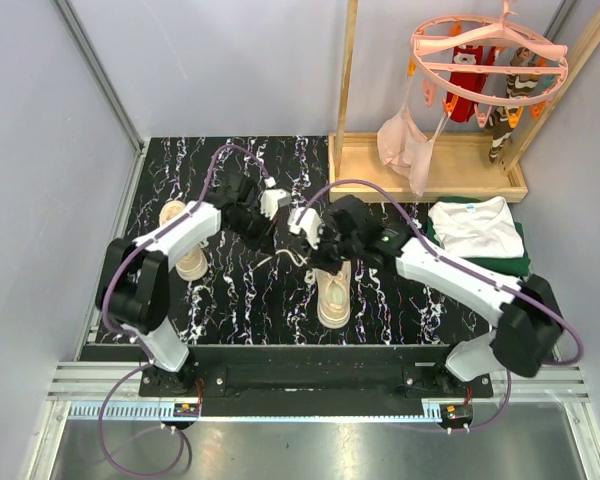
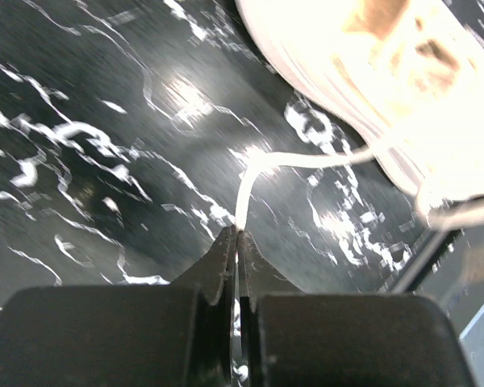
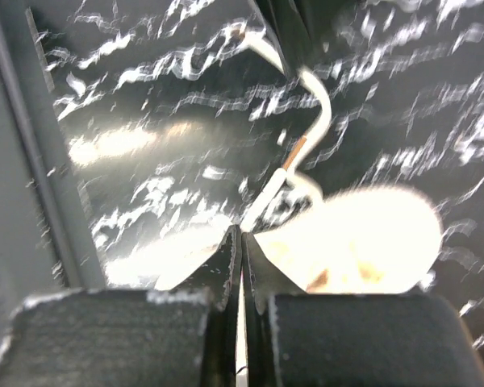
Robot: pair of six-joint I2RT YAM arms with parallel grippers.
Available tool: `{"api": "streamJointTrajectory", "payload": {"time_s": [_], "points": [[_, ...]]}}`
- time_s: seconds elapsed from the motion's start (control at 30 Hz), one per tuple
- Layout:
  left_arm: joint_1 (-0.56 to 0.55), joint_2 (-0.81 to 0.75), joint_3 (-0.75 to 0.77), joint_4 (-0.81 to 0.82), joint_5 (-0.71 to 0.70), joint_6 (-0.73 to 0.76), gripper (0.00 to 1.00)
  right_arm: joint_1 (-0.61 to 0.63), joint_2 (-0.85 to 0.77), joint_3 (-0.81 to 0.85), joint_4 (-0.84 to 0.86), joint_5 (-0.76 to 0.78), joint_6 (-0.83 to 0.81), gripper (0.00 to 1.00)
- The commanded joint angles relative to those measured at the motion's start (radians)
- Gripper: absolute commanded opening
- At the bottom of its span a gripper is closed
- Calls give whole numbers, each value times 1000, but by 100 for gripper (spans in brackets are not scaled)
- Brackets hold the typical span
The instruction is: Tie the shoes
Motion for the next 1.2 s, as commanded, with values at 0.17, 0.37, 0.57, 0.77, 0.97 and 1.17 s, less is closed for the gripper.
{"api": "streamJointTrajectory", "payload": {"time_s": [0.17, 0.37, 0.57, 0.77, 0.97, 1.17], "points": [[-30, -283, -171, -103, 43, 313, 0, -139, -230, -197, -160, -108, 148, 0], [-53, -372, -275, -165, -113, 471, 0, -217, -293, -248, -182, -134, 156, 0], [-56, -385, -343, -119, -172, 528, 0, -241, -274, -233, -237, -135, 81, 0], [-120, -337, -337, -67, -169, 512, 2, -241, -199, -194, -248, -224, 53, 0], [-171, -313, -325, -53, -161, 513, 13, -241, -149, -171, -229, -222, 57, 0], [-171, -309, -299, -53, -158, 473, 20, -241, -153, -203, -163, -163, 99, 0]]}}
